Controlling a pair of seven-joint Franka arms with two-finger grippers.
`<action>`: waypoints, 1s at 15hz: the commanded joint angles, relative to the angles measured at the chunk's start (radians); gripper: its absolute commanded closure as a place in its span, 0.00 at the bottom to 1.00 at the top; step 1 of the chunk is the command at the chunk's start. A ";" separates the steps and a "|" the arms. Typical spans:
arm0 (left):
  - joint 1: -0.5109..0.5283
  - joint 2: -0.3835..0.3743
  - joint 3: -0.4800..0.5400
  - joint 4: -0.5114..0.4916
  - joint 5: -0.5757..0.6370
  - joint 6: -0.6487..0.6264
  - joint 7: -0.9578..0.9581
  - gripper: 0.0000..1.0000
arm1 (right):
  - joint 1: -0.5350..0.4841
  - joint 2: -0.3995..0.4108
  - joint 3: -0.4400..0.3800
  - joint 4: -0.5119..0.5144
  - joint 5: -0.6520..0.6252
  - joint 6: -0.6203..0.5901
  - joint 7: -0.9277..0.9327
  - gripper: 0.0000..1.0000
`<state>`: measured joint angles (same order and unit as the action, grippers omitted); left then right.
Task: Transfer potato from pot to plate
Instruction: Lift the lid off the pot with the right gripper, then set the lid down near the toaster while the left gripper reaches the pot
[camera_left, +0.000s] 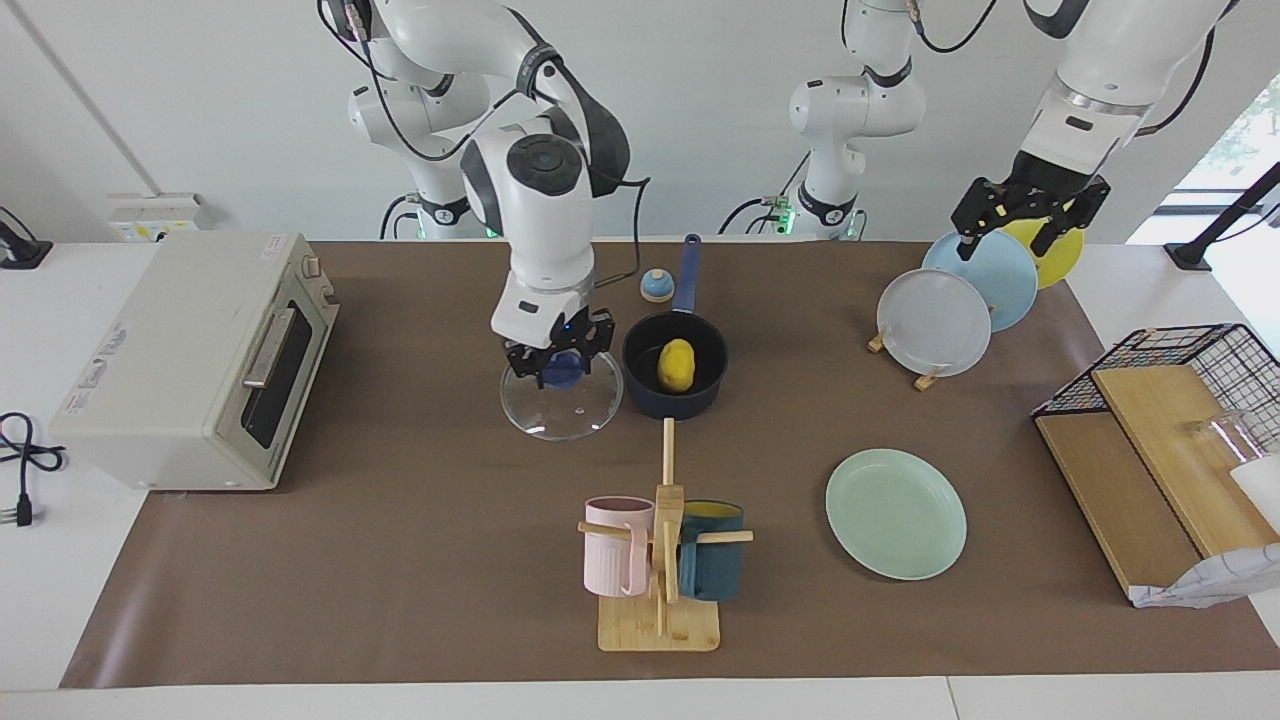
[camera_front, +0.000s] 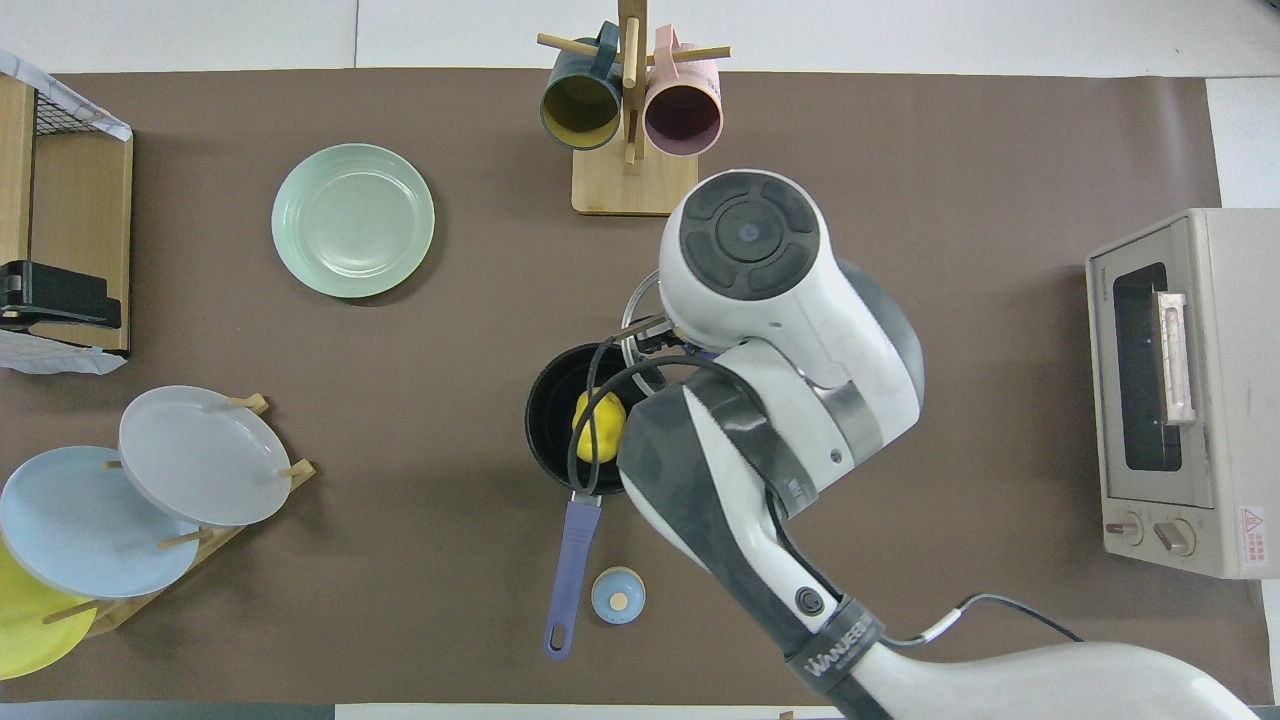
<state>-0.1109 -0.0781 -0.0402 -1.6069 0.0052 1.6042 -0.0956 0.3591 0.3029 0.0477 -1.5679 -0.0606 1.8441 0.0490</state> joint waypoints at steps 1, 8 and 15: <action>-0.152 -0.029 0.003 -0.067 0.007 0.091 -0.158 0.00 | -0.112 -0.044 0.014 -0.075 0.004 -0.010 -0.133 0.82; -0.489 0.030 0.002 -0.217 -0.048 0.276 -0.542 0.00 | -0.322 -0.154 0.014 -0.450 0.004 0.319 -0.432 0.82; -0.576 0.214 0.003 -0.310 -0.048 0.509 -0.556 0.00 | -0.371 -0.168 0.014 -0.603 0.004 0.537 -0.498 0.80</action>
<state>-0.6792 0.1011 -0.0568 -1.9147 -0.0295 2.0705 -0.6624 0.0007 0.1792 0.0463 -2.1363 -0.0603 2.3672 -0.4271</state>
